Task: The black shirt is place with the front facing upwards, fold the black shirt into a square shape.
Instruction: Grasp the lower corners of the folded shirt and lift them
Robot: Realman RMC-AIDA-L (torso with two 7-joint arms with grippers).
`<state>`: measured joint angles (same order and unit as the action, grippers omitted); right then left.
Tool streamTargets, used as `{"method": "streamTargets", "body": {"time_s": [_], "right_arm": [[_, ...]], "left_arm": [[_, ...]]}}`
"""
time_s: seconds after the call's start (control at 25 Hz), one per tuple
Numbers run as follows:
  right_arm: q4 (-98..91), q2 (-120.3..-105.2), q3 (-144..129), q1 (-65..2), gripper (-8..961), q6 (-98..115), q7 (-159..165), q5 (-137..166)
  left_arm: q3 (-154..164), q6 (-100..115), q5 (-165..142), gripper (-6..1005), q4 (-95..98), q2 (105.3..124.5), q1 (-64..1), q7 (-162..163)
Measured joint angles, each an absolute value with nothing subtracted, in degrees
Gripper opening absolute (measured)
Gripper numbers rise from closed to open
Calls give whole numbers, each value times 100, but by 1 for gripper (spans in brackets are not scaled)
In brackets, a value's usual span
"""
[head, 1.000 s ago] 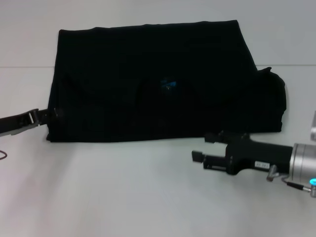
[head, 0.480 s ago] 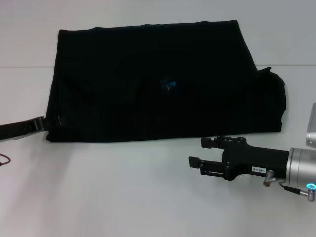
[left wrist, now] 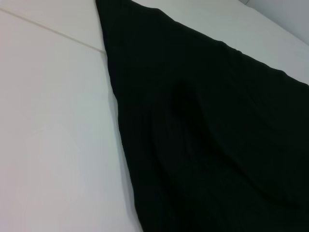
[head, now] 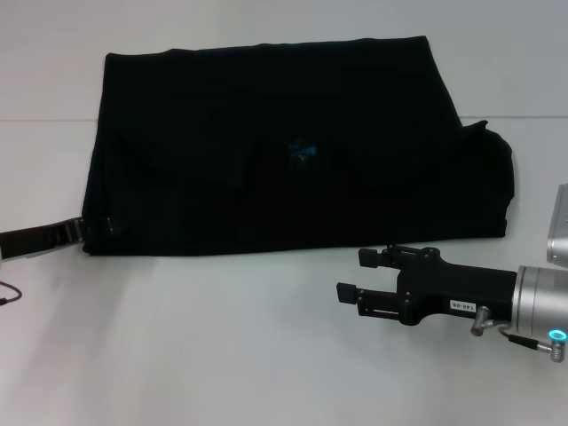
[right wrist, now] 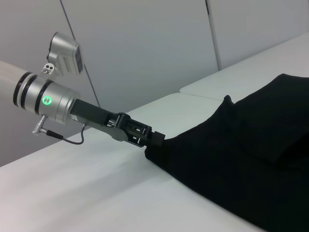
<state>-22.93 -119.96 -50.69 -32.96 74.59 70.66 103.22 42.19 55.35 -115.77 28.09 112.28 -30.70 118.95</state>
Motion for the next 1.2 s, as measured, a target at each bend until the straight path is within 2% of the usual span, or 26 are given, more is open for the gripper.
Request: {"method": "streamTargets", "body": {"time_s": [0.56,0.8,1.0,1.08,1.2], "right_arm": [[-2293,-11996,-5070,-3294,762,7387,7132,10300],[-2293,-11988,-5019,-3262,764,7400,7138,10300],[-2348,-11958,-4995,-3256,763,7387,7447,10294],[-2435,-11900,-4982,-3251,763,7373,7870,10296],[-2792,-11736,-4984,-3221,762,7253,8974,10422]], "left_arm": [[4586,5278,-11671,615,2854,11301,-3103,11799],[4588,5280,-11673,416,2901,11312,-3103,11764],[4588,5302,-11673,189,2915,11311,-3123,11754],[4587,5302,-11673,58,2918,11310,-3128,11752],[4587,5309,-11672,58,2918,11311,-3139,11742]]}}
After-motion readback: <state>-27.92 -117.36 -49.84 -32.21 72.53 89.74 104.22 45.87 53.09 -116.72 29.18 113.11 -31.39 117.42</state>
